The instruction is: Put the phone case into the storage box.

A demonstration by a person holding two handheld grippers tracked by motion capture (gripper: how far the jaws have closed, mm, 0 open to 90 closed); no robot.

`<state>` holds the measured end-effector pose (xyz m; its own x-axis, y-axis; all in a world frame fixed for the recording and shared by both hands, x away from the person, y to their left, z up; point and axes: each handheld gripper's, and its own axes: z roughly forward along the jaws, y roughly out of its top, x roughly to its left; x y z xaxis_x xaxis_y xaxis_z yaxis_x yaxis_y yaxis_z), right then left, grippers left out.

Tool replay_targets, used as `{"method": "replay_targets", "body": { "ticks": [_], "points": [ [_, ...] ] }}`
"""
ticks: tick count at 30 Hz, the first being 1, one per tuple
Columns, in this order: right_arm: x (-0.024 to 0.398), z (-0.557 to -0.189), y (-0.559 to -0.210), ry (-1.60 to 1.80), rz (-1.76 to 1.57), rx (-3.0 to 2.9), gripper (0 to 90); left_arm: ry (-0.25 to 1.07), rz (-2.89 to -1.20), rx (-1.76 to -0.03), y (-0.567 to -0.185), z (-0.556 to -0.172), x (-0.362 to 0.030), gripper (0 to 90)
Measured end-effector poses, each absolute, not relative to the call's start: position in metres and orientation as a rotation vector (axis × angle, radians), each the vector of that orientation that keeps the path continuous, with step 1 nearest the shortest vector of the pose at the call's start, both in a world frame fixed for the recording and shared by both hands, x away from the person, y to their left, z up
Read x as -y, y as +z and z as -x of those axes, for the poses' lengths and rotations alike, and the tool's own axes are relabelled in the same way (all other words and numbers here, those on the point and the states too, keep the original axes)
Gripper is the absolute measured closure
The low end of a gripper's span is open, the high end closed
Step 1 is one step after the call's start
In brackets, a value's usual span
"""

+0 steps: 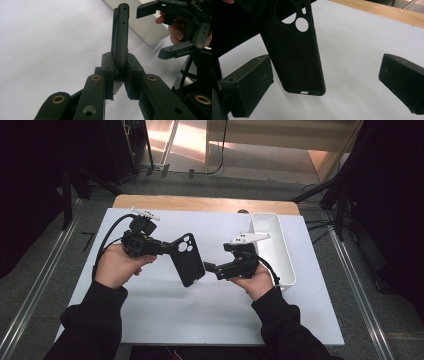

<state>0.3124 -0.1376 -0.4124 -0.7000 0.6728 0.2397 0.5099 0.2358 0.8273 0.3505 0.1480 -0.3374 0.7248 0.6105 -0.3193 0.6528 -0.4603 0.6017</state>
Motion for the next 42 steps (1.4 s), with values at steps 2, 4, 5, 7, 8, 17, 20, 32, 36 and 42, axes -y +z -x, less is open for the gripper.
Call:
{"method": "replay_targets", "body": {
  "ticks": [2,4,5,7,8,17,20,32,36,42],
  "points": [
    [0.135,-0.311,-0.413,1.45,-1.128,-2.325,0.0,-0.059,-2.193,-0.975,-0.339,-0.35,-0.146,78.7],
    [0.132,-0.311,-0.414,1.434,-1.125,-2.317,0.0,-0.05,-2.197,-0.989,-0.34,-0.351,-0.145,78.7],
    [0.131,-0.31,-0.414,1.427,-1.12,-2.315,0.0,-0.045,-2.195,-0.996,-0.34,-0.351,-0.144,78.7],
    [0.128,-0.309,-0.414,1.419,-1.112,-2.31,0.0,-0.028,-2.202,-0.992,-0.341,-0.35,-0.143,78.7],
    [0.126,-0.308,-0.415,1.424,-1.111,-2.301,0.0,-0.028,-2.204,-0.993,-0.341,-0.35,-0.142,78.7],
    [0.113,-0.304,-0.416,1.413,-1.113,-2.263,0.0,-0.045,-2.193,-1.05,-0.344,-0.349,-0.134,78.8],
    [0.108,-0.302,-0.417,1.398,-1.107,-2.268,0.0,-0.057,-2.191,-1.054,-0.345,-0.348,-0.131,78.8],
    [0.091,-0.298,-0.42,1.357,-1.119,-2.249,0.0,-0.105,-2.177,-1.068,-0.346,-0.346,-0.126,78.7],
    [0.089,-0.299,-0.42,1.362,-1.122,-2.241,0.0,-0.116,-2.18,-1.07,-0.347,-0.346,-0.125,78.7],
    [0.085,-0.3,-0.421,1.362,-1.15,-2.24,0.0,-0.135,-2.186,-1.068,-0.349,-0.345,-0.12,78.7]
  ]
}}
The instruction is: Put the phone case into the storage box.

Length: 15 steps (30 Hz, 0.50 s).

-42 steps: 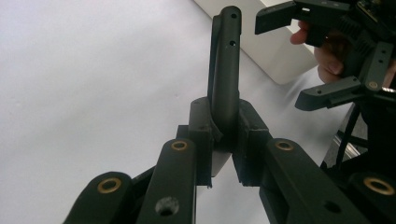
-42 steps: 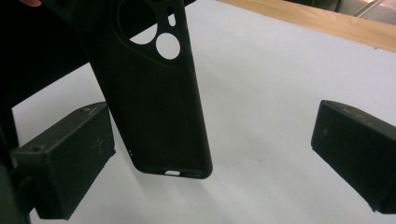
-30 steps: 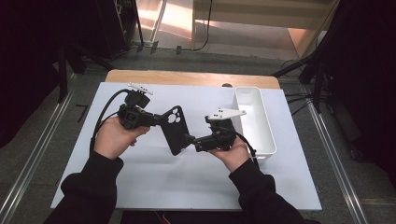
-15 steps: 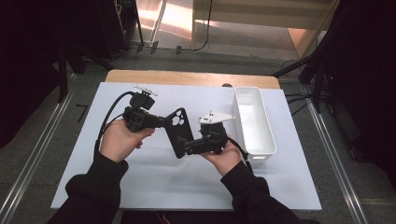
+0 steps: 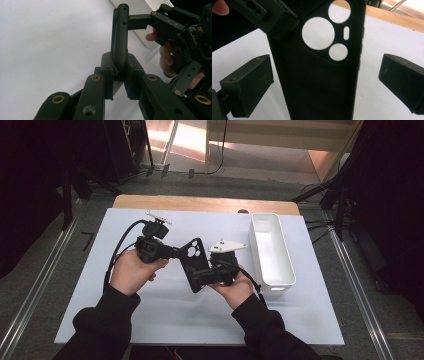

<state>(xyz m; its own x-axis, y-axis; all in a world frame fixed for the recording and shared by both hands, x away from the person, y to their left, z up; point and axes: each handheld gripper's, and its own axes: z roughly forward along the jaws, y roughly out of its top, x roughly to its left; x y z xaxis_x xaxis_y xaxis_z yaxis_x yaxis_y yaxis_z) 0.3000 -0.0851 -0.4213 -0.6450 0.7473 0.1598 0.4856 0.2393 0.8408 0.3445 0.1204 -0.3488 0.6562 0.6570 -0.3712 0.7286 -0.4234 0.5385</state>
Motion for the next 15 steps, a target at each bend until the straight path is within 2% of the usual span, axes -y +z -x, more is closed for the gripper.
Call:
{"method": "replay_targets", "body": {
  "ticks": [15],
  "points": [
    [0.079,-0.301,-0.422,1.341,-1.142,-2.242,1.4,-0.17,-2.192,-1.055,-0.355,-0.341,-0.109,78.5]
  ]
}}
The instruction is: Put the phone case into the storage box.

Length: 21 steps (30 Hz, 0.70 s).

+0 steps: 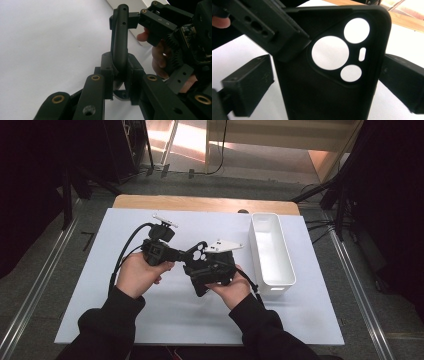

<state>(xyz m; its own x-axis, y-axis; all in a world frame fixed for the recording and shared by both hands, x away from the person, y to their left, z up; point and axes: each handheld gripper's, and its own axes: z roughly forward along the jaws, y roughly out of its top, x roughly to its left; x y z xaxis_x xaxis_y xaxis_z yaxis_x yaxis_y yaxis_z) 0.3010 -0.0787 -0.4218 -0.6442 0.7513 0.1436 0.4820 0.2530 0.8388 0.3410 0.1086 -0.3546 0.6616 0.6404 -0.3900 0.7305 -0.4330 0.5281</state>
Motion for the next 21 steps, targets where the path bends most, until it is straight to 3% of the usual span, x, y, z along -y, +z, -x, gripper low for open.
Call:
{"method": "replay_targets", "body": {
  "ticks": [4,13,21],
  "points": [
    [0.08,-0.301,-0.422,1.342,-1.145,-2.246,10.1,-0.166,-2.176,-1.062,-0.354,-0.339,-0.107,78.4],
    [0.081,-0.301,-0.419,1.349,-1.142,-2.269,11.7,-0.171,-2.172,-1.048,-0.353,-0.339,-0.108,76.9],
    [0.081,-0.301,-0.418,1.343,-1.124,-2.292,11.8,-0.144,-2.144,-1.025,-0.341,-0.336,-0.113,64.6]
  ]
}}
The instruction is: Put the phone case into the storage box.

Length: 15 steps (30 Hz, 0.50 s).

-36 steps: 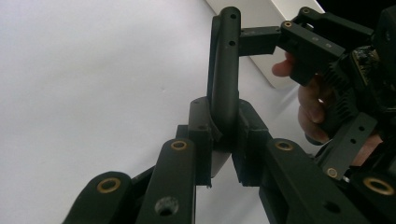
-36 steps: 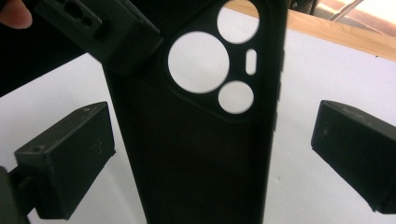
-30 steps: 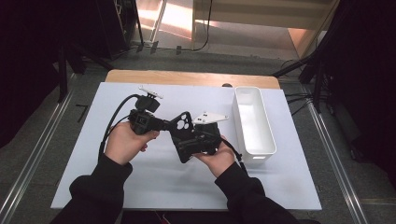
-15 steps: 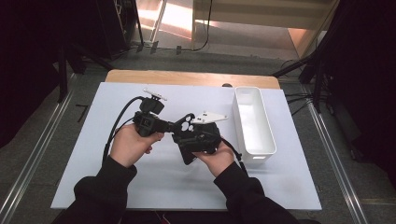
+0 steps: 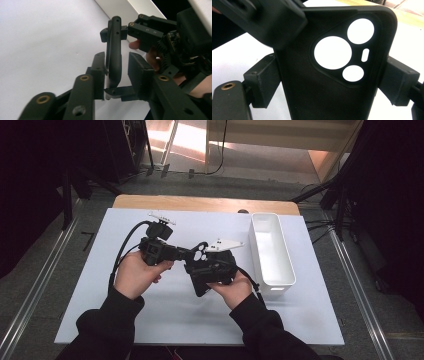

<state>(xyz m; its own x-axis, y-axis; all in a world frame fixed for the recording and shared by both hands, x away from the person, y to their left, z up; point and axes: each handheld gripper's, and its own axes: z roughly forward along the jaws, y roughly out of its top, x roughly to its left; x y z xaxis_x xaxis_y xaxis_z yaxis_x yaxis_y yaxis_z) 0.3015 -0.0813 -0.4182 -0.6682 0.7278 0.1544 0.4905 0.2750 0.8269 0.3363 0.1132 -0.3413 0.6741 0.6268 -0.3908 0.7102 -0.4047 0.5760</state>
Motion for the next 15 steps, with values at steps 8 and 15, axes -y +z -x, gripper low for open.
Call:
{"method": "replay_targets", "body": {
  "ticks": [8,15],
  "points": [
    [0.082,-0.302,-0.419,1.346,-1.133,-2.314,11.9,-0.13,-2.088,-1.033,-0.329,-0.336,-0.125,47.7],
    [0.085,-0.303,-0.419,1.344,-1.132,-2.316,11.8,-0.12,-2.066,-1.039,-0.325,-0.339,-0.134,39.5]
  ]
}}
